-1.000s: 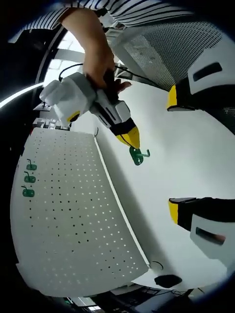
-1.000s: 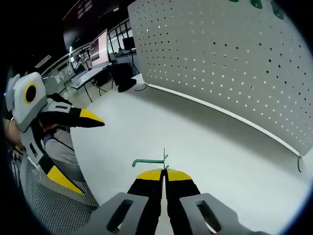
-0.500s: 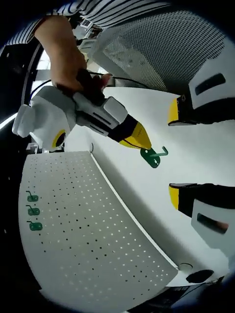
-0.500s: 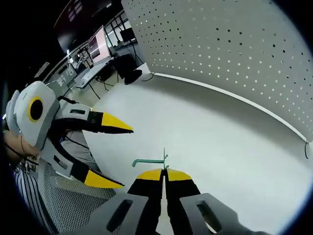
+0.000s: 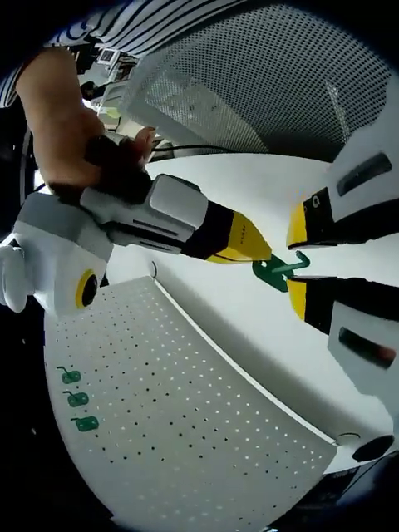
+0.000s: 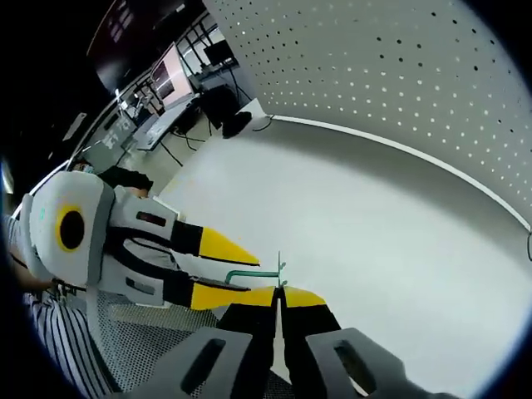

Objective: Insert the hook assembly into the mounting plate slot until the hook locks in place.

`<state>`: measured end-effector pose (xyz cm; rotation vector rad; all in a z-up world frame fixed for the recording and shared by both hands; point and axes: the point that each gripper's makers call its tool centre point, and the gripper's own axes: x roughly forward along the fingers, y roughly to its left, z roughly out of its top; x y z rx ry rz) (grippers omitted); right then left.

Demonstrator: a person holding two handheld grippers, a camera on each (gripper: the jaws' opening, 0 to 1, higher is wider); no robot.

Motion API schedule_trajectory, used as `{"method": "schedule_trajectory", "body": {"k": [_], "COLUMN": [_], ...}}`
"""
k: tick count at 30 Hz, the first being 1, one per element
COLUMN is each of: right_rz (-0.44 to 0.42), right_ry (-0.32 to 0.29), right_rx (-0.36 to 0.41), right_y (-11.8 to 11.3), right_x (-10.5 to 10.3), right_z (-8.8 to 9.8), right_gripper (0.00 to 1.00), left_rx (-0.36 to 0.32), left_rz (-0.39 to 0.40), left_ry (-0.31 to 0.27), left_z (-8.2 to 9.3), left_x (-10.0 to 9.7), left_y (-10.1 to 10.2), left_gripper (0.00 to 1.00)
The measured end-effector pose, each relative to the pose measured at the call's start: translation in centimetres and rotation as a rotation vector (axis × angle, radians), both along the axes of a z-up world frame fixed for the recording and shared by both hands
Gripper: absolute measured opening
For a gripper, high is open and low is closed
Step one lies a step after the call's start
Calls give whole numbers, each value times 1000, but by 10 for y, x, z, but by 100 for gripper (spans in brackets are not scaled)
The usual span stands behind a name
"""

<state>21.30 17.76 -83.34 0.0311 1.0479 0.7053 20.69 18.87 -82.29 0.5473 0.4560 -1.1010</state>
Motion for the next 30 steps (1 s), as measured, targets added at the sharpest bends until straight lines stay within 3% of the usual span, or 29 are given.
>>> {"method": "schedule_trajectory", "body": {"k": [9,13,30], "right_rz": [-19,-61,-63], "right_ry": [42,90,87], "right_rx": [30,76,90], "right_y": [3,3,0], "right_x": [-6,-9,-9], "right_z": [-3,-3,0], "right_gripper": [0,0,0], "left_rx": [24,87,97], "left_rz": [-33,-95,-106], "left_ry": [8,-63,-63], "left_z": [-6,-8,-3], "left_x": [-4,-7,-6], "left_y": [1,1,-2], "left_gripper": [8,3,2]}}
